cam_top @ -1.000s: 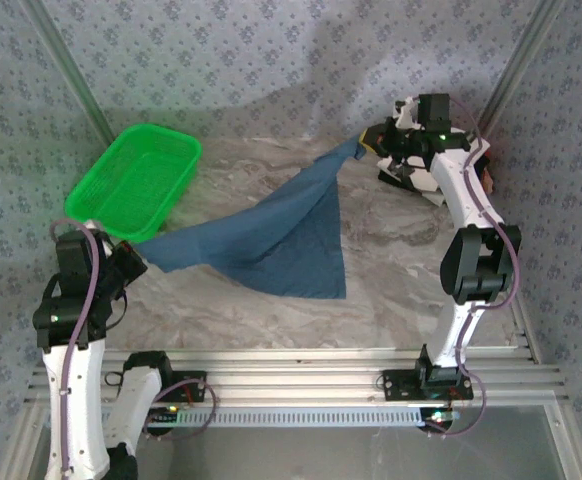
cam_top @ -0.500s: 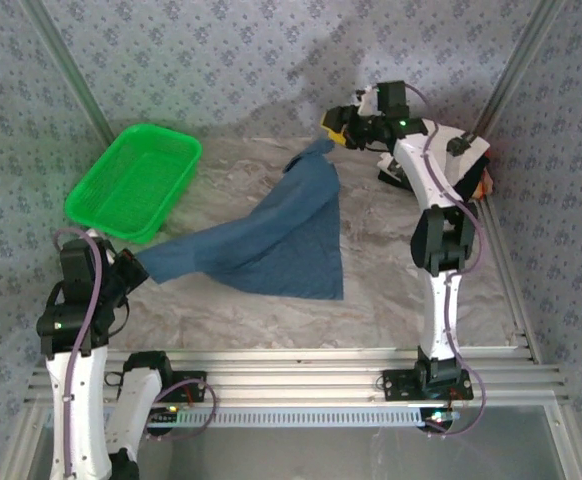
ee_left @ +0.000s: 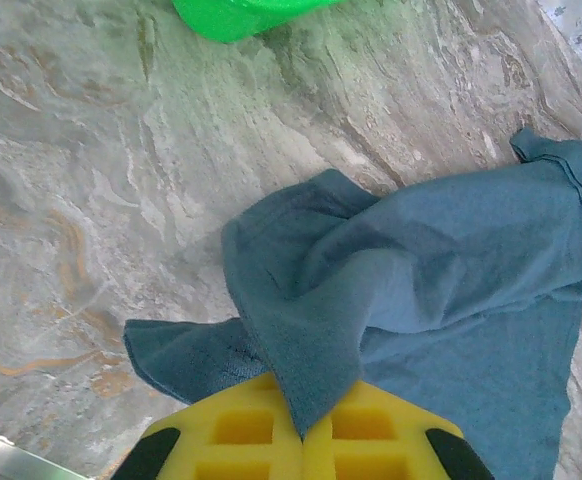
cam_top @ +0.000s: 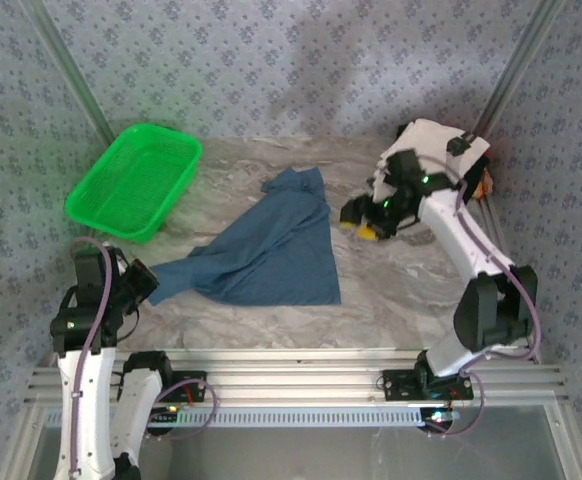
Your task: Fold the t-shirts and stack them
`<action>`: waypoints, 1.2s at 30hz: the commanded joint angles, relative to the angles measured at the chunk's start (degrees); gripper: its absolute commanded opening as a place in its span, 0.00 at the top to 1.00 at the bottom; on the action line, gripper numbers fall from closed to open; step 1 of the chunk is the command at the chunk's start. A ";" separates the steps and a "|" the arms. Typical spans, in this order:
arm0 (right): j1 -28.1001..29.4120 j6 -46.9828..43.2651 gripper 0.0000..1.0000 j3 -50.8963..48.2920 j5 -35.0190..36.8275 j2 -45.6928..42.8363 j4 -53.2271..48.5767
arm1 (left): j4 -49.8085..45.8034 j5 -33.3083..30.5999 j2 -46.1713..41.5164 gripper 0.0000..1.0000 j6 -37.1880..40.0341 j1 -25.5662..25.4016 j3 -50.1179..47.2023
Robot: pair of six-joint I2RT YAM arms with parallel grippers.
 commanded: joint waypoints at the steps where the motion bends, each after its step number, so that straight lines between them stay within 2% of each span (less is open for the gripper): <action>1: 3.94 2.88 0.44 -13.52 2.30 0.72 1.17 | 3.90 3.01 0.36 1.00 -0.04 0.03 0.21; 4: 4.93 6.28 0.49 -17.42 4.58 0.61 4.94 | 3.83 4.07 1.50 1.00 1.16 -0.09 1.16; 13: 9.77 10.74 0.53 -20.73 6.73 6.53 11.68 | 3.13 5.05 0.86 1.00 2.79 -0.15 1.07; 25: 14.21 14.35 0.55 -17.39 11.69 14.61 14.37 | 2.62 6.13 0.76 1.00 4.33 -0.18 0.87; 29: 14.54 15.33 0.63 -17.24 13.99 15.28 15.03 | 1.87 5.62 0.67 1.00 5.15 -0.22 0.96; 34: 14.37 15.78 0.82 -17.35 15.49 15.14 15.57 | 1.20 5.24 0.85 1.00 5.70 -0.19 1.05; 36: 14.18 15.87 0.87 -17.09 16.05 14.82 15.50 | 1.13 5.02 0.87 1.00 5.70 -0.16 1.05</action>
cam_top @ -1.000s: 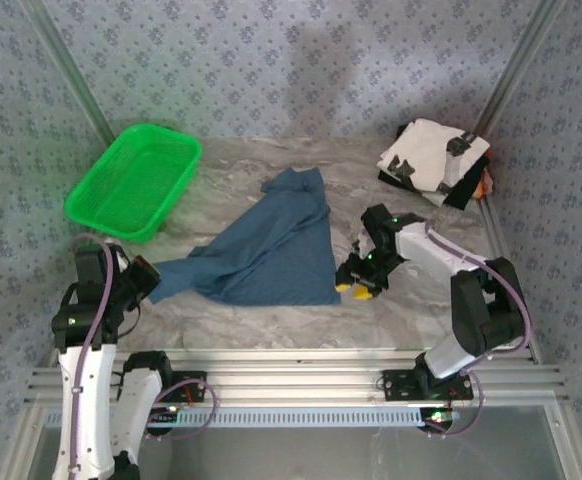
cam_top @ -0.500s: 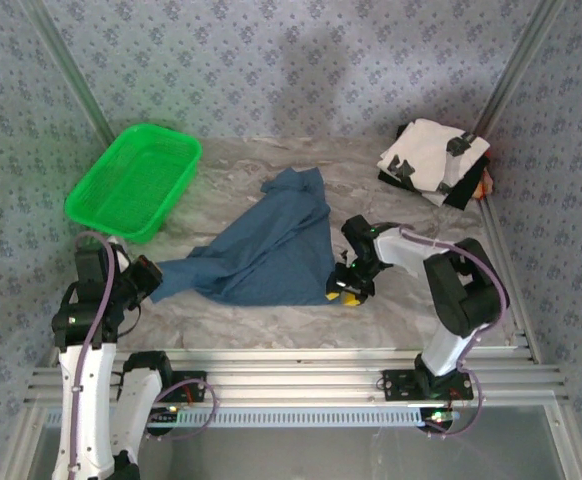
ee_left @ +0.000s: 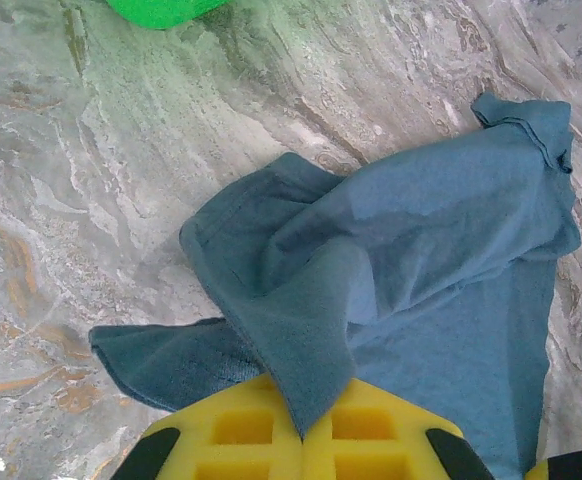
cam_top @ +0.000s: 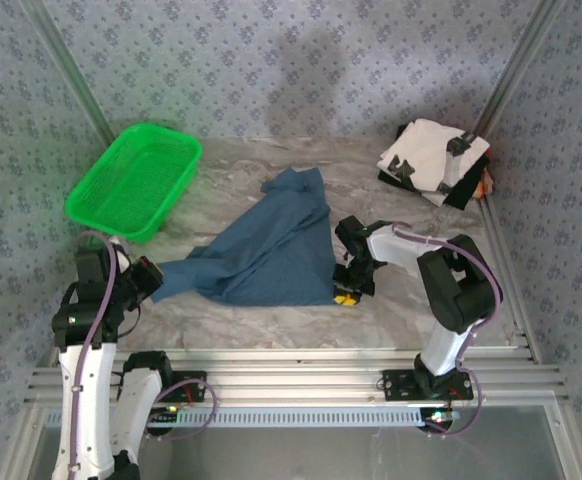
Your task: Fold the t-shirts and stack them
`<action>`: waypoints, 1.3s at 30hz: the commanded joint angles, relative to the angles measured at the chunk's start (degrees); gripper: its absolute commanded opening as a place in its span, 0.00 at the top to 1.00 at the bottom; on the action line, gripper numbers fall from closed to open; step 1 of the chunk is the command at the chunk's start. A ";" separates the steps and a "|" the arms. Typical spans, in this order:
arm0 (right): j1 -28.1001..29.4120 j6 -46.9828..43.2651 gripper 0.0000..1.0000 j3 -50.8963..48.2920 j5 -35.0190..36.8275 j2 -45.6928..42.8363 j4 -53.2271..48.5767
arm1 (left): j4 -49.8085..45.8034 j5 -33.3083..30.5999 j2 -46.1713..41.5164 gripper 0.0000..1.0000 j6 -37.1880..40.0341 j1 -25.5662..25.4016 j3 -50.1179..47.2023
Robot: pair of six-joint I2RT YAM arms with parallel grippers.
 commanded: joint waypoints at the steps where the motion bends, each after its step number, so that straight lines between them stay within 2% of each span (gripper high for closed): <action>1: 0.53 0.53 0.89 -0.04 2.86 2.28 6.74 | -0.58 0.28 -0.35 1.00 1.31 -0.15 1.12; 8: -1.65 -1.26 1.00 1.00 5.59 -2.87 2.61 | -0.59 -0.75 0.44 1.00 2.17 -0.11 2.25; 12: -4.58 -2.77 1.00 3.35 5.51 -9.14 -1.01 | -0.15 -0.69 1.97 1.00 2.18 -0.07 5.56; 16: -9.67 -3.35 1.00 7.98 4.08 -16.89 -5.83 | 1.11 -0.31 5.80 1.00 1.54 0.03 13.07; 22: -22.92 -7.42 1.00 20.72 -4.14 -24.84 -10.29 | 3.72 1.98 15.36 1.00 -0.09 0.26 29.14; 27: -35.19 -7.91 1.00 34.34 -14.14 -25.77 -11.85 | 3.73 4.20 25.36 1.00 0.08 1.70 47.00; 30: -42.03 -4.99 1.00 40.09 -21.11 -25.20 -8.67 | 2.48 5.49 31.05 1.00 0.16 2.53 57.69; 34: -46.19 -2.08 1.00 48.35 -24.93 -23.43 -6.16 | 2.13 8.29 37.10 1.00 -1.18 3.66 70.48; 39: -49.55 8.25 1.00 56.37 -30.88 -21.61 5.91 | 0.30 9.84 45.00 1.00 -0.78 3.65 88.22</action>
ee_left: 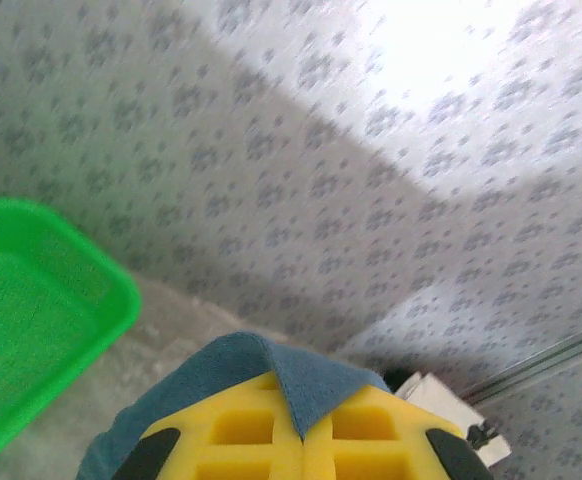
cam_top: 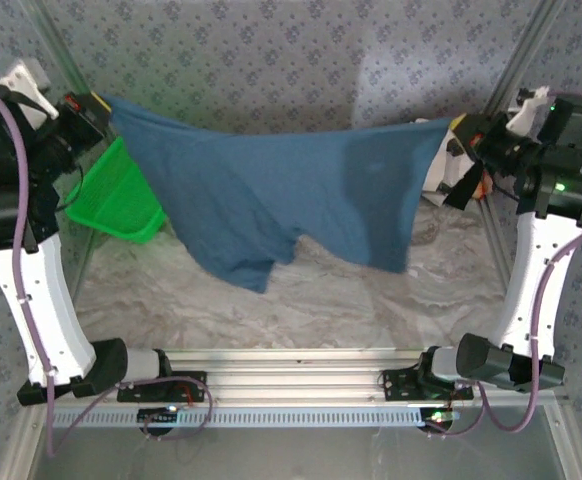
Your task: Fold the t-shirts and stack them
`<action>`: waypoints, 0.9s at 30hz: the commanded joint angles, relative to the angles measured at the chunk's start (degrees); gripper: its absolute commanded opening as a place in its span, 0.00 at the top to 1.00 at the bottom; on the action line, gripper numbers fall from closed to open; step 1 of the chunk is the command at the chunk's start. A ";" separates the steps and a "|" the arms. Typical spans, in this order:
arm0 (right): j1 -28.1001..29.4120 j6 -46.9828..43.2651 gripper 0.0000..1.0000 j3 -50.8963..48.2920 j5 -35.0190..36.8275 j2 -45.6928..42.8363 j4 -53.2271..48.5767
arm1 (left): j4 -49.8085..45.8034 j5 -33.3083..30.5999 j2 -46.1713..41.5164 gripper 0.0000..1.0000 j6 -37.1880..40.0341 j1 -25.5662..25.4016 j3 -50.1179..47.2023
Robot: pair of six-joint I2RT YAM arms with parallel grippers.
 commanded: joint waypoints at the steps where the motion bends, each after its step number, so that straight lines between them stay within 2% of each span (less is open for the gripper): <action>1: -3.18 8.40 1.00 6.56 -5.54 1.85 9.04 | -0.36 1.36 3.00 1.00 0.15 0.63 10.43; 5: -7.91 15.62 1.00 11.35 -7.23 3.15 15.85 | 0.33 1.40 6.09 1.00 0.41 0.79 18.53; 9: -9.95 20.66 1.00 12.43 -7.44 3.16 20.90 | 3.81 3.18 6.79 1.00 -0.80 0.81 20.06; 13: -10.07 19.43 1.00 11.80 -7.79 1.24 19.17 | 3.83 4.01 6.37 1.00 0.17 0.86 20.13; 21: -10.28 16.80 1.00 2.94 -8.14 -5.80 15.96 | 3.18 4.69 5.75 1.00 1.78 0.81 19.31; 27: -10.33 15.27 1.00 0.70 -7.29 -5.66 15.22 | 4.39 6.24 8.39 1.00 0.39 0.85 18.97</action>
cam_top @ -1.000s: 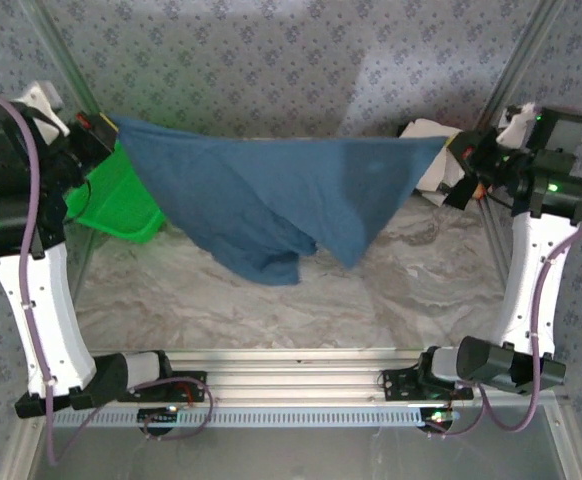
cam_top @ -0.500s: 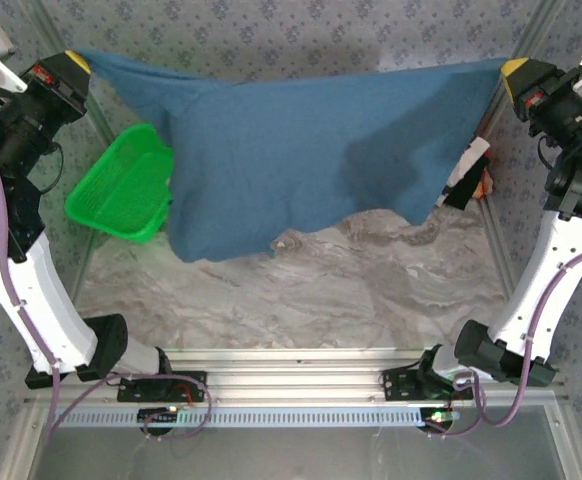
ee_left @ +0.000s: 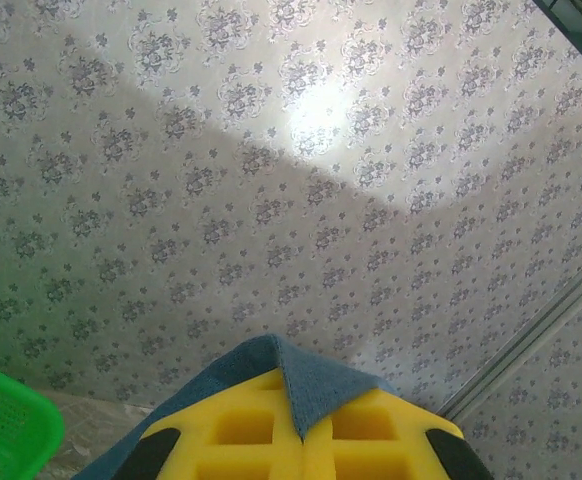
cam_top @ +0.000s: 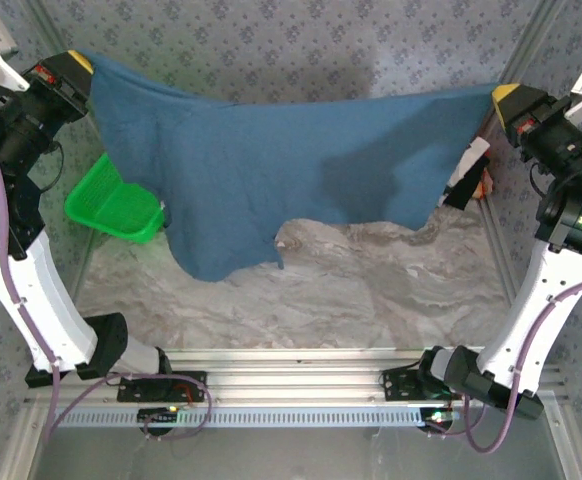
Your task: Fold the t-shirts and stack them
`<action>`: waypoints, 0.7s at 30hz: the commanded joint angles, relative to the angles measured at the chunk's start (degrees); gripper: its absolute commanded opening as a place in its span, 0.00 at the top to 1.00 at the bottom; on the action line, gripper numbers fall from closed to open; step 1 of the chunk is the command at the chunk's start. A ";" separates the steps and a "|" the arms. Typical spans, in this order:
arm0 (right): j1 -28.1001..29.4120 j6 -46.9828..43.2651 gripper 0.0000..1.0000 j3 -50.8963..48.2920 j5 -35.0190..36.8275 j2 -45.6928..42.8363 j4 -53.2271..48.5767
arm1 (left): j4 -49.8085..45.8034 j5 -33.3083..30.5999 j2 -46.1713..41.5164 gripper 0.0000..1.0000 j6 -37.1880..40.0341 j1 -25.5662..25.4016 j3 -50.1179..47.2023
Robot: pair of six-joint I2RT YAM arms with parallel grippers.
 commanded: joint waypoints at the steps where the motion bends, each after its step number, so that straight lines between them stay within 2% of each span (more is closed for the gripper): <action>1: -0.32 -1.74 1.00 -1.18 0.83 1.33 0.08 | 4.06 1.83 2.07 1.00 -0.66 0.59 0.01; 6: 2.13 -3.72 1.00 0.28 2.14 7.32 1.06 | 8.97 4.56 7.83 1.00 -4.01 -0.10 1.38; 13: 7.31 -5.55 1.00 10.54 5.05 22.31 2.16 | 14.57 8.67 23.98 1.00 -10.60 -1.84 14.57; 17: 10.13 -5.34 1.00 22.00 5.72 33.57 1.08 | 23.94 10.37 30.94 1.00 -16.52 -1.94 16.24; 21: 12.16 -2.95 1.00 37.98 5.97 45.58 -0.10 | 35.86 10.37 35.69 1.00 -22.06 -1.57 18.16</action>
